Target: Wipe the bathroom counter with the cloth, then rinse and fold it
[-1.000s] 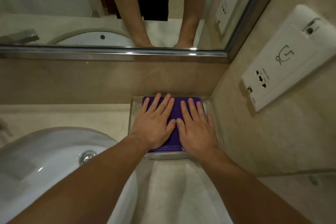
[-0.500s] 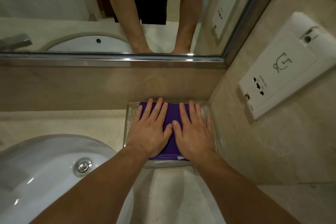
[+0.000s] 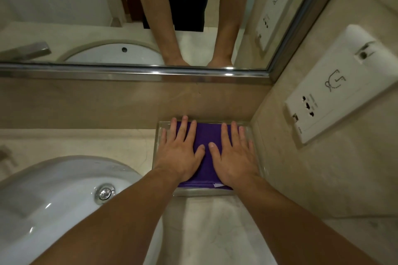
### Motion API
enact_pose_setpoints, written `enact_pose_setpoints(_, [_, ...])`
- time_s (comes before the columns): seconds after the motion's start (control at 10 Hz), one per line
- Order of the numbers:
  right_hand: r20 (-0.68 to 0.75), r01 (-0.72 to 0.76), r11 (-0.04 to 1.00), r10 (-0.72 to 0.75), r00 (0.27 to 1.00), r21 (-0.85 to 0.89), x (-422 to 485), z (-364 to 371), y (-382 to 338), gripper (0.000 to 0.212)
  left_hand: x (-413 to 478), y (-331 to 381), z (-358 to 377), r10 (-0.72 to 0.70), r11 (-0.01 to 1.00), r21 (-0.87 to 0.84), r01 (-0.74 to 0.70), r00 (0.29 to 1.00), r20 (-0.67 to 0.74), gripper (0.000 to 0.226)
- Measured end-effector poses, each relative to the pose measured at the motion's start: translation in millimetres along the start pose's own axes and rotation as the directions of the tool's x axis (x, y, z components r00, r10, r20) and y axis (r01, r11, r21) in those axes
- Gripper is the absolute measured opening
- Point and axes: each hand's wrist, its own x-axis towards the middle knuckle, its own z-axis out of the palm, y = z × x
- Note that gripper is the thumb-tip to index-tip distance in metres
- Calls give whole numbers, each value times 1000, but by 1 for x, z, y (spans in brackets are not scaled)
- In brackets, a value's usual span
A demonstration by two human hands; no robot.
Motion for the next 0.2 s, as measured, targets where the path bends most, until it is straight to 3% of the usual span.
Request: enact_pose_setpoints(0.2, [145,38,999,-39,989,8,-16,-48,-5,71,-15,-8,-46,14,999,40,-15,999,34,66])
